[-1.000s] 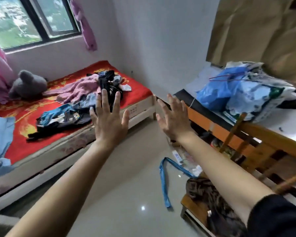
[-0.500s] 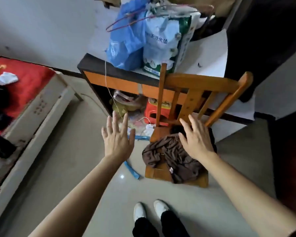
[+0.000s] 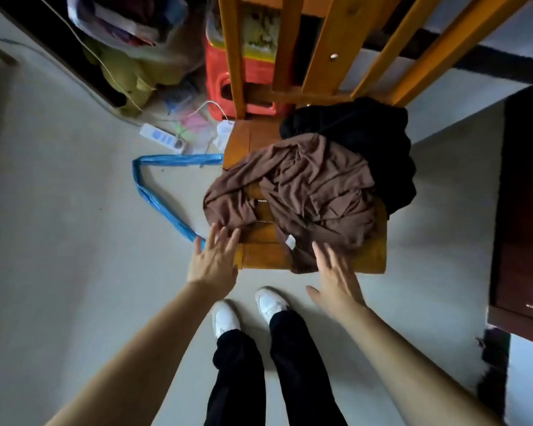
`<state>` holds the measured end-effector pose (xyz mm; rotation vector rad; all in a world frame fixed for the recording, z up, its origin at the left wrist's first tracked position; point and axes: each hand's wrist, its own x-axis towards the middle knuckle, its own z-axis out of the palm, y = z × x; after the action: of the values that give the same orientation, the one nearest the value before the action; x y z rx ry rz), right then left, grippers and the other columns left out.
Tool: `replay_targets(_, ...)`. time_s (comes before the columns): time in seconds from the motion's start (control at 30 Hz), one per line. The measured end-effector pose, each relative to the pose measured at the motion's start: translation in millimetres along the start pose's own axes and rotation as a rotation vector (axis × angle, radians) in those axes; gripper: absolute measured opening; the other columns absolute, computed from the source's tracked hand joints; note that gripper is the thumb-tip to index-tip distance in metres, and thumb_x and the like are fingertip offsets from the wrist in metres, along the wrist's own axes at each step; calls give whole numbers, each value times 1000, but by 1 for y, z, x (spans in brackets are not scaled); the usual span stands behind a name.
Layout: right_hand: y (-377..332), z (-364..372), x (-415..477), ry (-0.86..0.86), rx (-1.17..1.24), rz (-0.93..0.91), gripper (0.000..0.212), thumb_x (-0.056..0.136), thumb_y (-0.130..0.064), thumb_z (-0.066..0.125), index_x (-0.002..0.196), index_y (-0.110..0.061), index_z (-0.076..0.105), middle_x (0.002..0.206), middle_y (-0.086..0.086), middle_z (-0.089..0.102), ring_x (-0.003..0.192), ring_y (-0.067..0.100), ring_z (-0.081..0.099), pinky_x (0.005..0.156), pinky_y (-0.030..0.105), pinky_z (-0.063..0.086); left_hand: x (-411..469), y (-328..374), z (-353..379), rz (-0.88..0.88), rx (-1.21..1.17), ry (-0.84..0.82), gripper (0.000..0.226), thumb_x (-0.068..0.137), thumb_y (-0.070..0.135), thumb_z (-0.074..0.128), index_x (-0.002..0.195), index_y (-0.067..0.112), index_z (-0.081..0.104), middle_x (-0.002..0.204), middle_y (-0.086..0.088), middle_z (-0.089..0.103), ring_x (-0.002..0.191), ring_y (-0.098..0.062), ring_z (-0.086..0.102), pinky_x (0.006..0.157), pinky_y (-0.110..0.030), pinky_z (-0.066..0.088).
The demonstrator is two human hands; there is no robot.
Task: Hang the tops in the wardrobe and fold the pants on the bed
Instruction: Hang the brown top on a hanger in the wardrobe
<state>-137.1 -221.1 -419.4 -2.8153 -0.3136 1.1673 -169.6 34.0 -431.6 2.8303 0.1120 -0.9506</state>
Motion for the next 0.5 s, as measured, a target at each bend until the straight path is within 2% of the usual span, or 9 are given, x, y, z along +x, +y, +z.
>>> replay_targets(0.07, -2, 25, 7, 56, -14, 33, 86, 90, -37, 69, 158, -18, 19, 160, 9, 21, 147, 29, 24, 117, 37, 30, 8, -3, 19, -21, -9, 69, 69, 92, 22, 55, 154, 15, 25, 160, -10, 23, 148, -33, 15, 116, -49, 27)
replay_targets(0.1, -3, 32, 10, 120, -29, 40, 76, 90, -34, 70, 153, -17, 32, 152, 9, 33, 140, 28, 33, 113, 36, 35, 11, -3, 24, -17, -41, 127, 62, 90, 17, 58, 148, 12, 38, 152, -12, 36, 142, -35, 29, 110, -47, 36)
replay_targets(0.17, -4, 37, 14, 251, -35, 25, 44, 93, -28, 68, 133, -16, 57, 127, 7, 54, 119, 28, 49, 97, 35, 44, 14, -4, 28, -50, -146, 216, 44, 87, 6, 58, 131, 8, 53, 127, -13, 55, 119, -36, 50, 90, -45, 48)
replay_targets(0.2, -5, 34, 16, 281, -25, 6, 30, 96, -27, 64, 124, -16, 62, 118, 6, 57, 112, 27, 51, 93, 36, 44, 15, -5, 27, -91, -202, 224, 42, 86, 2, 56, 128, 7, 52, 119, -14, 58, 109, -36, 53, 83, -45, 49)
replay_targets(0.27, -8, 23, 15, 300, 47, -23, 21, 102, -24, 52, 118, -15, 62, 114, 8, 59, 109, 28, 51, 91, 36, 41, 11, -9, 20, -186, -307, 199, 46, 86, -1, 51, 131, 5, 45, 114, -19, 58, 102, -38, 52, 79, -47, 48)
replay_targets(0.33, -17, 0, 11, 346, 216, -34, 20, 101, -17, 49, 117, -9, 58, 111, 13, 62, 104, 31, 55, 82, 36, 41, -1, -14, 8, -240, -362, 211, 45, 88, 7, 51, 132, 4, 46, 111, -20, 56, 101, -38, 52, 77, -47, 47)
replay_targets(0.43, -45, -55, -1, 454, 384, -21, 18, 102, -17, 45, 119, -11, 51, 101, 14, 68, 79, 29, 56, 57, 30, 30, -31, -24, -30, -244, -402, 335, 29, 90, 17, 55, 116, 6, 62, 99, -15, 54, 91, -34, 54, 67, -41, 45)
replay_targets(0.5, -70, -102, -13, 510, 460, -26, 21, 104, -23, 42, 121, -15, 49, 103, 13, 69, 78, 29, 55, 58, 30, 31, -57, -34, -66, -268, -440, 445, 20, 89, 16, 56, 104, 8, 67, 93, -11, 52, 87, -32, 53, 64, -37, 43)
